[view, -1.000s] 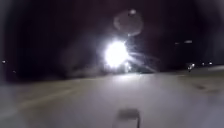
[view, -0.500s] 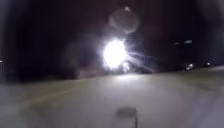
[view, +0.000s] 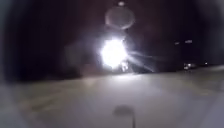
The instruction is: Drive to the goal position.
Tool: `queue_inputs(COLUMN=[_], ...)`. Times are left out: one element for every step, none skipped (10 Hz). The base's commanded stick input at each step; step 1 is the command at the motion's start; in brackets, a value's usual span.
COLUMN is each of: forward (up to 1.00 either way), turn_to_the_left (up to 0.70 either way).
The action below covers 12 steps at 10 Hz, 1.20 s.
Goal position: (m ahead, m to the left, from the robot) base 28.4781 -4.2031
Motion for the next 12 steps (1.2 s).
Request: queue_inputs(forward=[1.0,1.0,1.0,1.0,1.0,1.0,1.0,1.0,1.0,1.0,1.0,1.0], turn_to_the_left=[0.0,0.0,0.0,0.0,0.0,0.0,0.0,0.0,0.0,0.0,0.0,0.0])
